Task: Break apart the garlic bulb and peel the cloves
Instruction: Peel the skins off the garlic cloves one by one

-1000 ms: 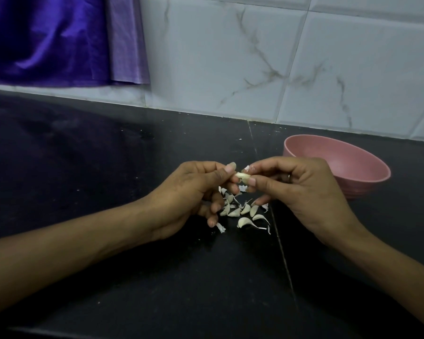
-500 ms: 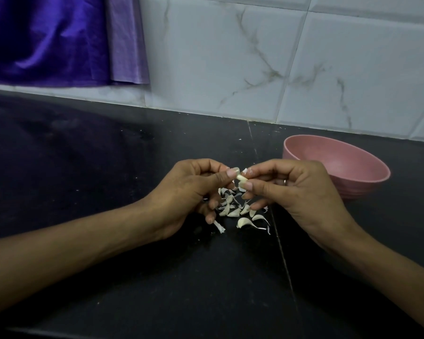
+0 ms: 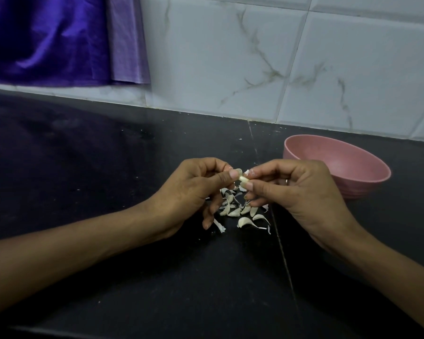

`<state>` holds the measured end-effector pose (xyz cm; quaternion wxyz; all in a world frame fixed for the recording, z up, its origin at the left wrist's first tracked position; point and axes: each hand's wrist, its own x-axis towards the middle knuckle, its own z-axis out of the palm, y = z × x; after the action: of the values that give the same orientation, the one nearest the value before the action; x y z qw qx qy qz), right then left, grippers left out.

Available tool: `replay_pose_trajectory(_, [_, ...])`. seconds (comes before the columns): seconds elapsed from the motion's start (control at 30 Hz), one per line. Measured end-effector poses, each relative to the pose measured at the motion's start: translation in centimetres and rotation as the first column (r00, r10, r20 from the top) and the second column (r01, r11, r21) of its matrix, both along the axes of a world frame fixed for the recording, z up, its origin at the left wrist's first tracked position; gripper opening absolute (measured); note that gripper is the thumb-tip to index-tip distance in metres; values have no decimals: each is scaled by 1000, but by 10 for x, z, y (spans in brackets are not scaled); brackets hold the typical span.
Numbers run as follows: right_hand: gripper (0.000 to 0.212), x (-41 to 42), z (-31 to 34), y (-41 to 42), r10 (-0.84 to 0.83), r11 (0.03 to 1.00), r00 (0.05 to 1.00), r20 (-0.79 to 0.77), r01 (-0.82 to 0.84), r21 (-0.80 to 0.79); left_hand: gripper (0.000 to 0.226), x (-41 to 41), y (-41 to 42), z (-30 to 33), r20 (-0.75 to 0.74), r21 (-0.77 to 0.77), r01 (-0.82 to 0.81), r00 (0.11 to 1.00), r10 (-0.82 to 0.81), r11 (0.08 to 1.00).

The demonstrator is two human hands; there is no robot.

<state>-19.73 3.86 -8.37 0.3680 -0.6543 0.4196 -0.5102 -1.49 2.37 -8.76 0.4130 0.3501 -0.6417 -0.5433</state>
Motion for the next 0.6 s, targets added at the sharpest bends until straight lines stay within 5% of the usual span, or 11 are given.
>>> replay_pose_trajectory(0.6, [11, -4, 0, 0, -76, 996, 991, -111, 70, -62, 25, 2, -6, -1, -62, -35, -127, 990, 125, 991])
